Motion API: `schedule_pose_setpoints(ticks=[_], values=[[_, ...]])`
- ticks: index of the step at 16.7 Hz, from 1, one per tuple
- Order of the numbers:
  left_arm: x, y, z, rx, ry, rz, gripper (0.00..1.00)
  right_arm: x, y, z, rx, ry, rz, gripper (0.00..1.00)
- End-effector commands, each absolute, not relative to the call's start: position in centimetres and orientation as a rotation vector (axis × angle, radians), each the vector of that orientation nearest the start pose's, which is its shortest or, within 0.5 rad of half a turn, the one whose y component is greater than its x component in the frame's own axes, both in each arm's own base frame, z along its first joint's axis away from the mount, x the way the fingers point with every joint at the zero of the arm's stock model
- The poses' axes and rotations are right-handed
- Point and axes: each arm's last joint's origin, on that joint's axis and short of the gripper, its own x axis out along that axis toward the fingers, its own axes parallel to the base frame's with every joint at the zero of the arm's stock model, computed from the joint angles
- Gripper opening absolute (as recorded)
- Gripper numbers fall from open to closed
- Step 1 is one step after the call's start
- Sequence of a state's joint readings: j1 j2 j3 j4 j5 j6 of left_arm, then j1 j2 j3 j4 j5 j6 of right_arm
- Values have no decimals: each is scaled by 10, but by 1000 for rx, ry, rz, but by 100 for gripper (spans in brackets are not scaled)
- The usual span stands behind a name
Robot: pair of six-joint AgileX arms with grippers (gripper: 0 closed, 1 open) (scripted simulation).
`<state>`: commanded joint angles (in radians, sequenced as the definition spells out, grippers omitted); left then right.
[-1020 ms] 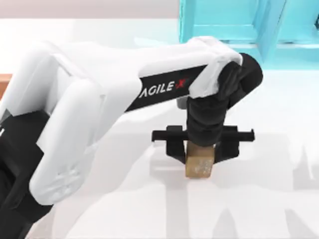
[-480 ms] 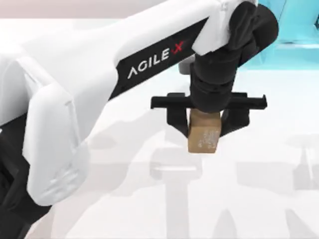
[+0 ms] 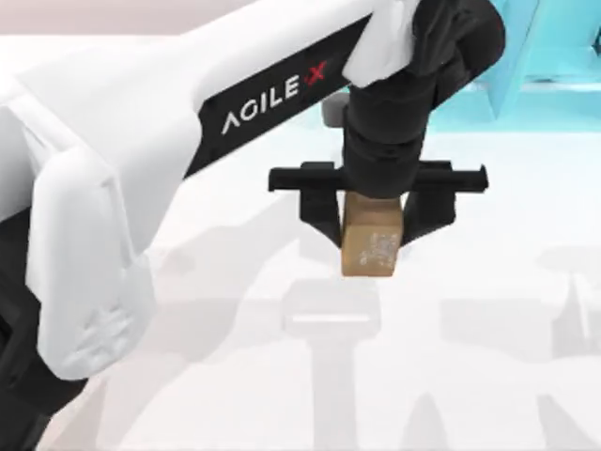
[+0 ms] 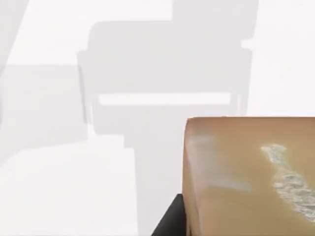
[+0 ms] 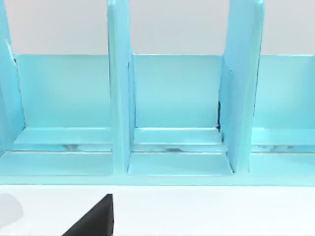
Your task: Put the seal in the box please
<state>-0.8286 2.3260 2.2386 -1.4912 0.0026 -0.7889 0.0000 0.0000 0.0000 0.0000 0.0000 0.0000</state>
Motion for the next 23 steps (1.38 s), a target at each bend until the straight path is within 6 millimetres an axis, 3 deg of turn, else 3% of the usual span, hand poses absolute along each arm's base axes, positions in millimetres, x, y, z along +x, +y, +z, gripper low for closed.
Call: schedule_pose_setpoints(ticks=[2, 4, 8, 11, 14, 17, 23], values=[[331, -303, 236, 29, 1577, -16, 0, 106, -1, 160, 0, 0, 0, 100], [355, -257, 243, 28, 1580, -14, 0, 106, -1, 160, 0, 0, 0, 100], [390, -123, 256, 23, 1589, -9, 0, 106, -1, 160, 0, 0, 0, 100], [382, -17, 264, 18, 1592, -10, 0, 106, -1, 160, 0, 0, 0, 100], [352, 57, 270, 15, 1583, -14, 0, 106, -1, 160, 0, 0, 0, 100], [327, 90, 273, 16, 1572, -15, 0, 106, -1, 160, 0, 0, 0, 100], [323, 94, 273, 20, 1574, -18, 0, 106, -1, 160, 0, 0, 0, 100]])
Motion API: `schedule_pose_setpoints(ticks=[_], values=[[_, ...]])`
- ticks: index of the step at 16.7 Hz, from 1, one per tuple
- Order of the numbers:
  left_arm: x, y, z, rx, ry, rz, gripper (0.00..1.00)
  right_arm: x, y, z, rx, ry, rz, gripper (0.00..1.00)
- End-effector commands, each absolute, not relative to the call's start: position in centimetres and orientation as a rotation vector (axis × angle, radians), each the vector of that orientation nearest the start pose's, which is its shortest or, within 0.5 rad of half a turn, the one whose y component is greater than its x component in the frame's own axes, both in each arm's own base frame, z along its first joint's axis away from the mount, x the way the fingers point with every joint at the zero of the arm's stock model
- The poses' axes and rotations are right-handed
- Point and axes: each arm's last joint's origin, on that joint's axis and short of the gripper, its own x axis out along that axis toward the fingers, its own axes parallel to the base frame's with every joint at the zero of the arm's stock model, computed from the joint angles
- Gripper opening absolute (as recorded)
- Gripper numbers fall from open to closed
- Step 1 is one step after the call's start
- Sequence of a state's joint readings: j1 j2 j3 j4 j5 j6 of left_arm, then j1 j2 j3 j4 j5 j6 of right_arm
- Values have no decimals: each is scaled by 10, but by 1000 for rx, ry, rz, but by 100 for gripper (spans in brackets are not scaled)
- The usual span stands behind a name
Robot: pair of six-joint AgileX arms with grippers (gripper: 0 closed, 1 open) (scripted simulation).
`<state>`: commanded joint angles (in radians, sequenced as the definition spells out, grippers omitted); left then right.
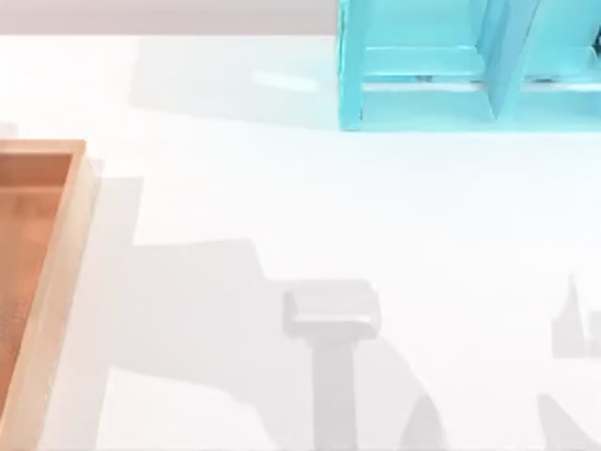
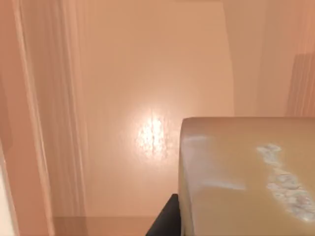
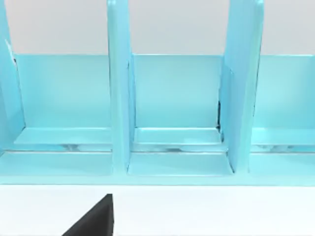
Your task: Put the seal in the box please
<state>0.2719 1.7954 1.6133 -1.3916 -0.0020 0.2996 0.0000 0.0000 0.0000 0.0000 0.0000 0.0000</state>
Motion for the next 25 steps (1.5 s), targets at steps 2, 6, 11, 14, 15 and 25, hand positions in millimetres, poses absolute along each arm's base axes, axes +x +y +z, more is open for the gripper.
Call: schedule_pose_setpoints(ticks=[2, 6, 11, 14, 15, 25], values=[[323, 95, 269, 20, 1572, -15, 0, 106, -1, 160, 0, 0, 0, 100], [324, 96, 239, 16, 1566, -13, 0, 106, -1, 160, 0, 0, 0, 100], [322, 95, 209, 16, 1570, -15, 0, 106, -1, 160, 0, 0, 0, 100], [322, 95, 209, 16, 1570, -15, 0, 106, -1, 160, 0, 0, 0, 100], [322, 95, 209, 16, 1570, -15, 8, 106, -1, 160, 0, 0, 0, 100], [322, 95, 209, 16, 1570, -15, 83, 106, -1, 160, 0, 0, 0, 100]])
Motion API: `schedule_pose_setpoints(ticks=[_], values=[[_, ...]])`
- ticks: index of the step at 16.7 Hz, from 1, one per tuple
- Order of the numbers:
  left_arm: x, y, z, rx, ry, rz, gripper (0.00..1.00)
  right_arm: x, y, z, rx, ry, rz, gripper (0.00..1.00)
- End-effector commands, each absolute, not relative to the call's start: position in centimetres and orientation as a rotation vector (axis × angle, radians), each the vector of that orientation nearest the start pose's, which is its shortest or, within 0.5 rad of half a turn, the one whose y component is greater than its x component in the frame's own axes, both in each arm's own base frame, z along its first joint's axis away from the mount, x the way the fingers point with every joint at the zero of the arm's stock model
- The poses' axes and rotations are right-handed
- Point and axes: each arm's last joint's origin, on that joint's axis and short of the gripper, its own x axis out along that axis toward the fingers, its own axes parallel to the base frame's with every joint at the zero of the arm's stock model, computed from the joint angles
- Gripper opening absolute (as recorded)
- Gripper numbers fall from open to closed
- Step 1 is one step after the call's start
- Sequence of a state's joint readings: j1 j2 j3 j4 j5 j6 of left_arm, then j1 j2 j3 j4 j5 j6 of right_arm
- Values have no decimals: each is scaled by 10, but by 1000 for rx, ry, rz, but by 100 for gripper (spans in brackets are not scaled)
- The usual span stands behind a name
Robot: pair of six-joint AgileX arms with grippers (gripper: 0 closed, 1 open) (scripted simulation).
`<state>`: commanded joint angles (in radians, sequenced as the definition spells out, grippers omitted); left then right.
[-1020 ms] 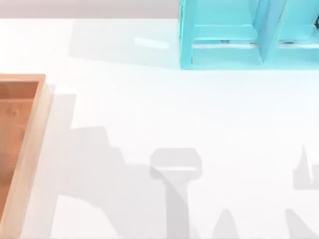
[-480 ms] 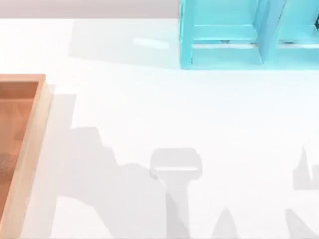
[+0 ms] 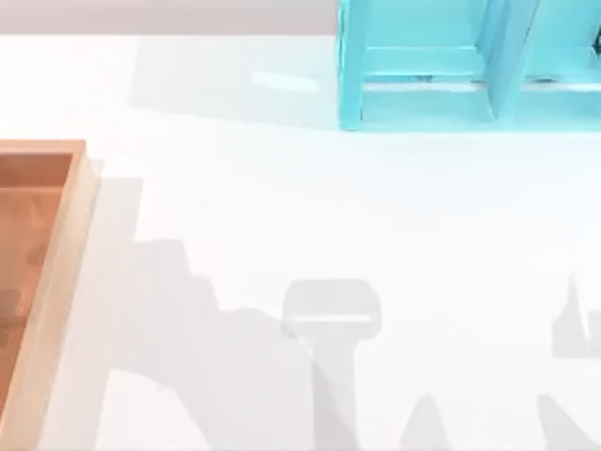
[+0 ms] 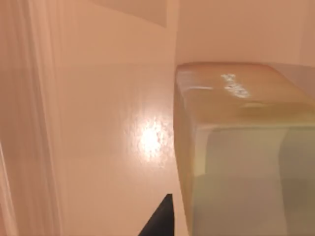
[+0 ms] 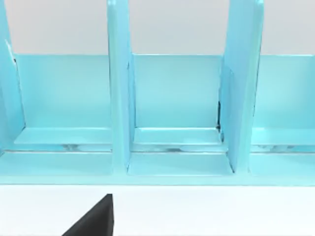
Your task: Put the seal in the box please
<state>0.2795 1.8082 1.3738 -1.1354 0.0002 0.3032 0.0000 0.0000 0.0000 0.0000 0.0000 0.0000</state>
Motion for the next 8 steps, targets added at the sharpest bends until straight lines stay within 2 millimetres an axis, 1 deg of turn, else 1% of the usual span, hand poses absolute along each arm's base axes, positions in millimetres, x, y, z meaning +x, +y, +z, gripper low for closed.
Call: schedule_pose_setpoints(ticks=[2, 3, 8], values=[[322, 95, 209, 16, 1570, -15, 98, 106, -1, 160, 0, 0, 0, 100], [322, 95, 209, 16, 1570, -15, 100, 106, -1, 160, 0, 0, 0, 100], [322, 95, 209, 16, 1570, -15, 100, 106, -1, 160, 0, 0, 0, 100]])
